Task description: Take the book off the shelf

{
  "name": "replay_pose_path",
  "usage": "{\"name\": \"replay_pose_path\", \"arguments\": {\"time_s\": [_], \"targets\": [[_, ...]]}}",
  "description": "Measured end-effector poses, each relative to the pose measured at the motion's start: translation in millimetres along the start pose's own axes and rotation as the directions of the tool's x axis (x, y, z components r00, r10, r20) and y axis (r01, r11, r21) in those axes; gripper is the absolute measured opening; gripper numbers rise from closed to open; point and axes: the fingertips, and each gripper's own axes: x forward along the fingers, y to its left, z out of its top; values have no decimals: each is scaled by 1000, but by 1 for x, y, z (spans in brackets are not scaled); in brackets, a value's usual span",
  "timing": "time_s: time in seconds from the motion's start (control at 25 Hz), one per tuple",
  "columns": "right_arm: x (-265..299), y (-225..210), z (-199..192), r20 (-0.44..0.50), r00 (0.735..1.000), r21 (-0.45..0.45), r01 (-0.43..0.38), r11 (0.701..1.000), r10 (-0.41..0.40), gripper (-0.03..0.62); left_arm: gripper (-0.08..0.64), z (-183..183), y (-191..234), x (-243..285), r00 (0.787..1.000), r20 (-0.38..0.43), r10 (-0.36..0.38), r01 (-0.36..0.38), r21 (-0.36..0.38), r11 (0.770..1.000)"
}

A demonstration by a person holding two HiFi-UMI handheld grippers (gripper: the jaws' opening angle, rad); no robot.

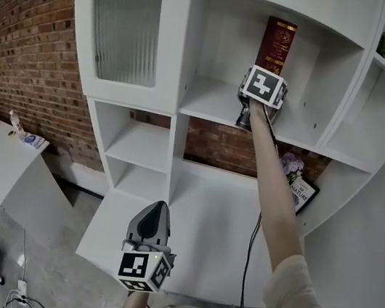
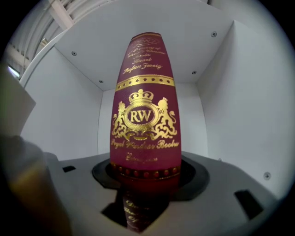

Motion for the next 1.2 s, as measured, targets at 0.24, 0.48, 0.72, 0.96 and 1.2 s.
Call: {"name": "replay_pose_path", "arguments": {"time_s": [0.24, 0.48, 0.72, 0.96, 1.2], "targets": [[4, 3, -1, -1, 1000, -5, -16, 1000, 16, 249, 12, -2, -1, 3, 1000, -7, -16, 16, -5, 1000], [-3, -4, -1, -14, 999, -13, 41, 999, -41, 244, 12, 1, -5, 4, 999, -4, -32, 32, -1, 999], [-5, 1, -1, -18, 999, -35, 26, 999, -27, 241, 12, 10, -4, 2, 999, 15, -40, 39, 5, 999], [-20, 13, 3, -9, 999, -58, -32, 998, 32, 241, 12, 25, -12, 1, 997, 39, -67, 65, 36, 997], [-49, 8, -7, -41, 998, -83, -56, 995, 53, 241, 12, 32, -22, 0, 994, 47, -94, 90, 69, 994]]}}
